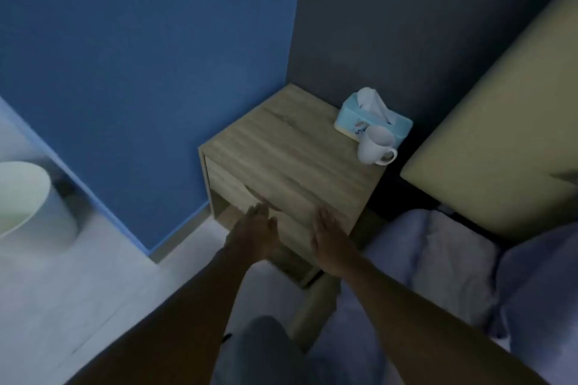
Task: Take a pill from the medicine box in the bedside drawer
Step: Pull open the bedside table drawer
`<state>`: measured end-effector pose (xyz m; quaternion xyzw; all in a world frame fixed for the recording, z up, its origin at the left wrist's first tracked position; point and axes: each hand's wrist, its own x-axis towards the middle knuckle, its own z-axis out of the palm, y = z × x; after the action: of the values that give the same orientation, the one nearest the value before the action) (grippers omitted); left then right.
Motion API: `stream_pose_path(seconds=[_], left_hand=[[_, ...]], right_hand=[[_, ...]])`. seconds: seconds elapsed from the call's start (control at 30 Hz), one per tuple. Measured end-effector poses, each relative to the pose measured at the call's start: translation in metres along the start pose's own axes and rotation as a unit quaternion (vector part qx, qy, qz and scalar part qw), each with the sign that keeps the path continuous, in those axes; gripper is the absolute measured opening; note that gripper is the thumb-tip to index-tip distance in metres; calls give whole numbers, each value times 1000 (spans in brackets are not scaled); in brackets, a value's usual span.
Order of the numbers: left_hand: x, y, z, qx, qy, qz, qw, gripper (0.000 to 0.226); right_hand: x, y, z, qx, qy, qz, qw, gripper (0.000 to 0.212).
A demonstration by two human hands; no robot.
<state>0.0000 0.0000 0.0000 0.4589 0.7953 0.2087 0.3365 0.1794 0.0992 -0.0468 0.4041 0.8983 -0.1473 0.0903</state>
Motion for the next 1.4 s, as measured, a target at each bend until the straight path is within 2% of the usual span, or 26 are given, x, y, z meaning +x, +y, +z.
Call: stream_pose_path(seconds=[0.13,0.37,0.53,0.67,0.83,1.0,1.13,1.23,1.4], left_hand=[[-8,2,23,-43,-12,-14,999,59],[35,-14,38,-138,22,-63,988,61],[67,-30,43,-234,57,-141,960,64],[88,-36,52,-283,92,-173,939,65],[103,-36,71,-344,119,-152,919,68],[115,-39,78,-371,151,-133,907,54],[121,-36,80,-380,156,-125,903,63],[121,-33,79,-392,148,-118,900,78],[117,-34,79,-373,128,-119,911,85]], right_hand=[[-11,14,20,-7,23,-17,1000,68],[34,26,25,-9,85,-30,996,66],[56,21,28,-16,136,-13,991,71],[56,21,33,-30,164,-6,986,70],[54,26,35,-9,163,-32,986,67],[28,46,45,-45,181,-40,982,63],[25,47,49,-51,184,-19,981,64],[27,46,49,-52,185,-15,981,64],[30,46,47,-40,184,-18,982,65]])
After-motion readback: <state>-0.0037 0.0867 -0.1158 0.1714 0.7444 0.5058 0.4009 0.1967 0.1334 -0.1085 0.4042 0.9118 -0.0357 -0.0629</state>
